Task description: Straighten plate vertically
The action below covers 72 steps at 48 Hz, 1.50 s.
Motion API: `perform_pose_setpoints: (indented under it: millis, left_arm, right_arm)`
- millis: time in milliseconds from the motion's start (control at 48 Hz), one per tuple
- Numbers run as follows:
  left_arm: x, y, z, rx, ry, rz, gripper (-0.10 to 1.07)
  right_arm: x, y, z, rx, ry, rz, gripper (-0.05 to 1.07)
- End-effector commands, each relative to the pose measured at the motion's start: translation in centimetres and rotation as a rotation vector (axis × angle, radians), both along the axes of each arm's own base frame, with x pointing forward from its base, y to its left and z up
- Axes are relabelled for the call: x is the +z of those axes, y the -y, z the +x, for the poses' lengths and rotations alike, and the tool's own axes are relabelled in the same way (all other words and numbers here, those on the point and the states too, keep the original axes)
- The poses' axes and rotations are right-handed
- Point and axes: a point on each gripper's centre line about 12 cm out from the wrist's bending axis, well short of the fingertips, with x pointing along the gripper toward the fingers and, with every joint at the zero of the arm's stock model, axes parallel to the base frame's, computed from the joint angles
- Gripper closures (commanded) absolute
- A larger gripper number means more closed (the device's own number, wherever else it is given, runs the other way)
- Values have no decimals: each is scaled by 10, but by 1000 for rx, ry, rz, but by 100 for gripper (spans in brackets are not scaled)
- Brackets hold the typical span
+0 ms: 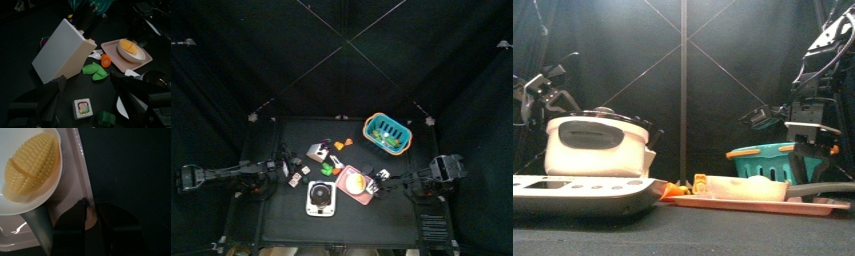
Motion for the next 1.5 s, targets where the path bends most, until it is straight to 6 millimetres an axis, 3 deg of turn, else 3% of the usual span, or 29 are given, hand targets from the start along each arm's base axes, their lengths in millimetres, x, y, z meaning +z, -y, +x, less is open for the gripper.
perform_pose_setpoints:
  millis: [0, 729, 1021, 1479]
  left_arm:
    - [5, -2, 3, 4, 16, 5, -6]
    - [5, -2, 3, 3, 16, 6, -6]
    - [5, -2, 3, 3, 14, 6, -6]
    - [5, -2, 3, 4, 15, 5, -6]
  right_arm:
    - [6, 6, -4, -27, -4, -11, 50]
    - [13, 7, -46, -121, -34, 31, 50]
    - [15, 8, -54, -347, 48, 71, 50]
    - [13, -23, -47, -502, 166, 142, 50]
